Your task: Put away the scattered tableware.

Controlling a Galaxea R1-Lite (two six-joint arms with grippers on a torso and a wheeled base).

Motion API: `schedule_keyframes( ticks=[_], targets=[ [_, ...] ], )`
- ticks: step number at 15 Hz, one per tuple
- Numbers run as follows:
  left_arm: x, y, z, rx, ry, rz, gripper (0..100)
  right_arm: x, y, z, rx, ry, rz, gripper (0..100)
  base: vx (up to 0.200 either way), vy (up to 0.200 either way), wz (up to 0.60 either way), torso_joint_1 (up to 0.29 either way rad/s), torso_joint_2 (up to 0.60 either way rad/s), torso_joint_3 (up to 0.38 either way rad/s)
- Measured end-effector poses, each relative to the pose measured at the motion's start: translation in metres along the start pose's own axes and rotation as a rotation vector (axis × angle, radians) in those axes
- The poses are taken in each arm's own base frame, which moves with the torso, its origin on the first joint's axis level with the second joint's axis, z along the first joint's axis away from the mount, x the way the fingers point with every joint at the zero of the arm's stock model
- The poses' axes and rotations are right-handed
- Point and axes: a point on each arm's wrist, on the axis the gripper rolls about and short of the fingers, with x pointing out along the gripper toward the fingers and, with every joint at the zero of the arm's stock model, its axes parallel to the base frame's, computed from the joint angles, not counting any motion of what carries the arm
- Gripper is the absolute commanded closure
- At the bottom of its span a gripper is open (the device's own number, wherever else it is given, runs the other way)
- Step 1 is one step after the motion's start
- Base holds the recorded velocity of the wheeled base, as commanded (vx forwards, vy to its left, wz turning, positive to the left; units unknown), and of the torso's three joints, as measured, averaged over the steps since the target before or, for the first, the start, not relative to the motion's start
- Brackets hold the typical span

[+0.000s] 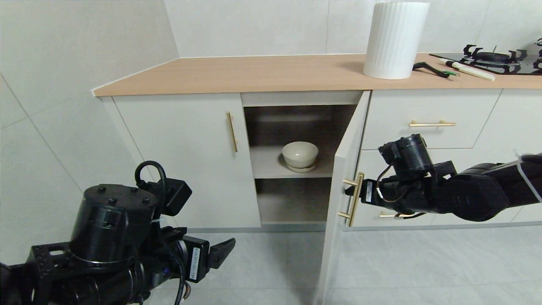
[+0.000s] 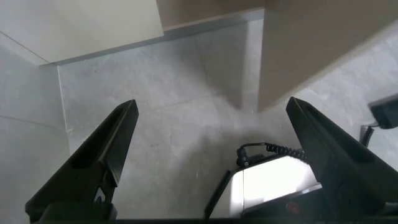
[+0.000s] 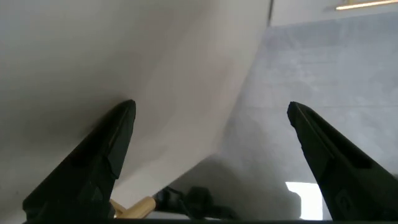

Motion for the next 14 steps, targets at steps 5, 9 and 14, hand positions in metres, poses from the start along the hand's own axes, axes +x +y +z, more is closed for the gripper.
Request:
schedule_keyframes(
  ticks=[5, 9, 14],
  targets=[
    [0.000, 0.000, 0.000, 0.000, 0.001, 0.000, 0, 0.011, 0.005, -0.009, 0.007, 0.022, 0.004, 0, 0.000, 0.000, 0.00, 0.000, 0.00, 0.000],
    [0.000, 0.000, -0.001, 0.001, 0.003, 0.001, 0, 0.016, 0.009, -0.007, 0.052, -0.021, 0.033, 0, 0.150, 0.000, 0.00, -0.001, 0.00, 0.003],
    [0.001, 0.000, -0.001, 0.001, 0.005, 0.001, 0, 0.034, 0.018, -0.010, 0.115, -0.088, 0.084, 0, 0.200, 0.000, 0.00, 0.002, 0.00, 0.001]
  ],
)
